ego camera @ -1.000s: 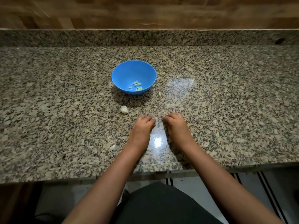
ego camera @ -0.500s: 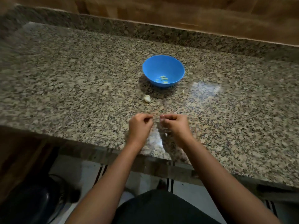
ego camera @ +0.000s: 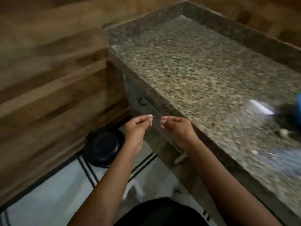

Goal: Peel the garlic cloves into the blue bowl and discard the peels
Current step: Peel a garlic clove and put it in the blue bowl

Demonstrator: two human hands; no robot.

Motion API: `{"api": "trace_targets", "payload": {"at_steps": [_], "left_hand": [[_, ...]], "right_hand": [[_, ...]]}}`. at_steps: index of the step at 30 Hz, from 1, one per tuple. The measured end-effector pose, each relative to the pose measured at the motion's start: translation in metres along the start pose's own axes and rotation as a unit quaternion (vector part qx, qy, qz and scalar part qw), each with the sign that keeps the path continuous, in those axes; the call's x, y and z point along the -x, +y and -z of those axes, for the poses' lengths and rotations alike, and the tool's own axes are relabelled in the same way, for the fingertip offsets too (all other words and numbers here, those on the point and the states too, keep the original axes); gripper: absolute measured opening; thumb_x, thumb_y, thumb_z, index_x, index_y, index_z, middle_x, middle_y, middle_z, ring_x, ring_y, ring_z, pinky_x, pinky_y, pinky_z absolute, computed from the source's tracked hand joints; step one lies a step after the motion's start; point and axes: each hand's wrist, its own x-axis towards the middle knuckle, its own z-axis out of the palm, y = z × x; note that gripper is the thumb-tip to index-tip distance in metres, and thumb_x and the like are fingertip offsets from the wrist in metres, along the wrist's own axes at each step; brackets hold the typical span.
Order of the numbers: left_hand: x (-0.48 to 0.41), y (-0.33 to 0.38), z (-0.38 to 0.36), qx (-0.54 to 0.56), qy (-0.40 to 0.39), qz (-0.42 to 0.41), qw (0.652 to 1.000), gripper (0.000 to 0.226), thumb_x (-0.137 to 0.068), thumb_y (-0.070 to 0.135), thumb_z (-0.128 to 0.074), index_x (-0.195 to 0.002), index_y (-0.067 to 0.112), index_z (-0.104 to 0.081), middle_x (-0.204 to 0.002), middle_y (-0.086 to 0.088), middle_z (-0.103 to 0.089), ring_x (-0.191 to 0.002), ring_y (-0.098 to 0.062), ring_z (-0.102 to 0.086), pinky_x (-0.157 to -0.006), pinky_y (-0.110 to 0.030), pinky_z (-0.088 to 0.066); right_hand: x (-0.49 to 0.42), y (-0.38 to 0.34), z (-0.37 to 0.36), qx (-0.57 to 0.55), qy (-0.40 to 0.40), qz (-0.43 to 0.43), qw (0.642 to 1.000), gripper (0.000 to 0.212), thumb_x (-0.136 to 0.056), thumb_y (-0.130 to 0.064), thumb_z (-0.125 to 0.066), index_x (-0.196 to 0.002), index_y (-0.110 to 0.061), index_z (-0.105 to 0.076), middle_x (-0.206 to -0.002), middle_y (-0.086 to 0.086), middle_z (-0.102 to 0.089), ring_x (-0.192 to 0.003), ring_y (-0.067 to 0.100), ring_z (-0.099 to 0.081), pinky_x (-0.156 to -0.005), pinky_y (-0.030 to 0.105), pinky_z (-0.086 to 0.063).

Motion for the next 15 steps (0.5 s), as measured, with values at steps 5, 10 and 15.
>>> {"api": "trace_targets", "payload": {"at_steps": [5,10,15], "left_hand": [[-0.079,-0.001,0.096,0.037,0.111,0.037,0.992,0.012,-0.084,-0.008,-0.059,-0.087,-0.001,-0.068,-0.062,0.005,-0.067,-0.065,-0.007,-0.061,-0.061,-0.012,-0.050],[-0.156,-0.031,0.167,0.057,0.182,0.084,0.978,0.012,-0.086,-0.006,-0.059,-0.083,0.002,-0.067,-0.071,-0.001,-0.066,-0.074,-0.012,-0.062,-0.068,-0.014,-0.052],[-0.214,-0.077,0.214,0.000,0.260,0.194,0.946,0.007,-0.085,0.011,-0.068,-0.088,0.005,-0.069,-0.083,0.002,-0.063,-0.089,-0.018,-0.063,-0.086,-0.027,-0.050]], "right_hand": [[-0.065,0.038,-0.113,0.051,-0.051,-0.038,0.997,0.017,-0.085,0.010,-0.058,-0.072,-0.001,-0.061,-0.072,0.008,-0.063,-0.066,0.016,-0.061,-0.077,0.027,-0.053],[-0.151,0.104,-0.191,0.039,-0.098,-0.123,0.987,0.030,-0.096,0.010,-0.034,-0.078,0.000,-0.056,-0.050,0.001,-0.064,-0.050,0.009,-0.064,-0.054,0.016,-0.053],[-0.218,0.171,-0.229,0.062,-0.066,-0.183,0.979,0.025,-0.089,0.013,-0.047,-0.071,-0.003,-0.055,-0.057,0.004,-0.062,-0.067,0.017,-0.056,-0.081,0.029,-0.051]]}}
